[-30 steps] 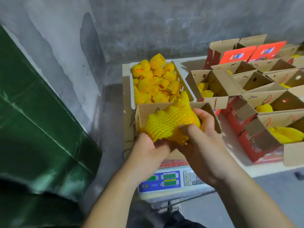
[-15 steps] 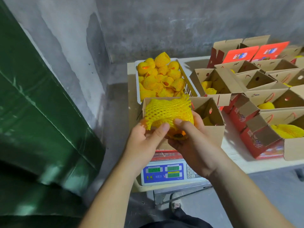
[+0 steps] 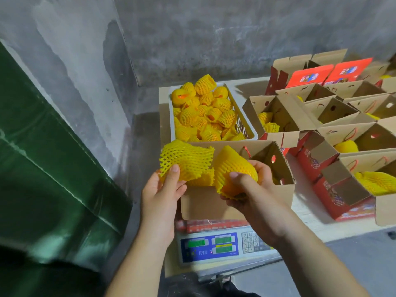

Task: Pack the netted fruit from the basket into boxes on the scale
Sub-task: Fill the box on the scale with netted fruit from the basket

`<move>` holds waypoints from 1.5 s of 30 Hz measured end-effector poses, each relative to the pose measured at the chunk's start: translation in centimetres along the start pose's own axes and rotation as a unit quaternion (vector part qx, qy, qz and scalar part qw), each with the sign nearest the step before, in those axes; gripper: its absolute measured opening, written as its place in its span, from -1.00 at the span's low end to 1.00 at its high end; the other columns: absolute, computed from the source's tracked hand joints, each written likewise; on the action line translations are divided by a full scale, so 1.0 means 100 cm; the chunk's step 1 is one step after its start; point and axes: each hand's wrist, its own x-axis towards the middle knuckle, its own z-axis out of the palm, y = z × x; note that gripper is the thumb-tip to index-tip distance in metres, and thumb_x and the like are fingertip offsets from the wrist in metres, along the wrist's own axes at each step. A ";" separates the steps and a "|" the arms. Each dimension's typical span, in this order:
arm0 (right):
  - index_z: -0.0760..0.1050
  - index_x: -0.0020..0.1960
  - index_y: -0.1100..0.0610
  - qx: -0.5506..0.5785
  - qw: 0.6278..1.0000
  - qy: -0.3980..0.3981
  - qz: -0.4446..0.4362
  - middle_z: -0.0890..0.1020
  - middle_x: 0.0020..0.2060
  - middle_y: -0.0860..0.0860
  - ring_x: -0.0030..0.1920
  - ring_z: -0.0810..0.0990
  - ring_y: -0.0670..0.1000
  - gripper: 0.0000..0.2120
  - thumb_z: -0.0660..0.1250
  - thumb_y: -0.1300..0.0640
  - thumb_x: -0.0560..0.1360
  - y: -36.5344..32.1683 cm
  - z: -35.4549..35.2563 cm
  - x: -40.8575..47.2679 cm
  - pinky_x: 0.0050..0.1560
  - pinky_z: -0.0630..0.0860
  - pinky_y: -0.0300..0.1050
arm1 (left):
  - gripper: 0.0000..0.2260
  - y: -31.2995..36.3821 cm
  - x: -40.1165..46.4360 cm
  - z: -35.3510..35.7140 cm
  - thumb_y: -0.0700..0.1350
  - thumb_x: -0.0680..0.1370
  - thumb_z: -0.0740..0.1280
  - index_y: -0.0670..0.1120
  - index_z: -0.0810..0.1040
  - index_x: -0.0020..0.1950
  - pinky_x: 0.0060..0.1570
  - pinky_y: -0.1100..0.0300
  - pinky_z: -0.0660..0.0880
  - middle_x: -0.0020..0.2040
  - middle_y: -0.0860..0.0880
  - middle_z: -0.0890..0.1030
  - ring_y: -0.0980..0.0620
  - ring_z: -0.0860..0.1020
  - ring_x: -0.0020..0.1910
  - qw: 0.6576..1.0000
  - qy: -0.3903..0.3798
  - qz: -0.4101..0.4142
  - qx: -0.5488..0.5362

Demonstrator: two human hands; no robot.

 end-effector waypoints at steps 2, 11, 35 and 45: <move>0.43 0.24 -0.17 -0.072 0.996 0.020 -0.054 0.60 0.14 0.06 0.06 0.66 0.13 -0.44 0.54 -0.08 0.29 -0.011 -0.012 0.017 -0.14 0.64 -0.09 | -0.70 0.002 0.014 0.005 0.08 0.53 0.44 0.00 0.66 0.20 0.04 0.18 0.66 0.13 -0.03 0.75 -0.04 0.72 0.14 1.000 -0.007 0.011 0.003; 0.29 0.55 -0.22 -0.619 0.780 -0.043 -0.085 0.35 0.52 -0.07 0.44 0.38 0.07 -0.42 0.39 -0.11 0.57 -0.094 -0.064 0.085 0.40 0.43 0.14 | -0.82 0.005 0.085 0.031 -0.09 0.66 0.39 0.11 0.62 0.25 0.18 -0.02 0.61 0.19 0.04 0.73 0.00 0.71 0.17 0.996 0.002 0.040 0.079; 0.55 -0.09 0.01 -0.388 0.909 -0.081 -0.125 0.52 -0.40 -0.16 -0.41 0.41 -0.19 -0.89 0.45 0.06 0.58 -0.086 -0.050 0.244 -0.34 0.35 -0.30 | -0.61 0.017 0.177 0.126 -0.05 0.65 0.41 0.20 0.41 0.43 0.27 0.09 0.54 0.27 0.13 0.53 0.10 0.56 0.27 0.922 -0.112 0.083 0.362; 0.35 0.46 0.09 -0.745 0.664 -0.059 0.019 0.44 0.37 0.20 0.35 0.40 0.30 -0.45 0.40 -0.09 0.56 -0.078 -0.071 0.349 0.24 0.49 0.18 | -0.44 -0.011 0.281 0.132 0.11 0.65 0.38 0.02 0.33 0.62 0.35 0.04 0.46 0.59 -0.08 0.38 -0.14 0.44 0.49 0.648 -0.249 -0.090 0.714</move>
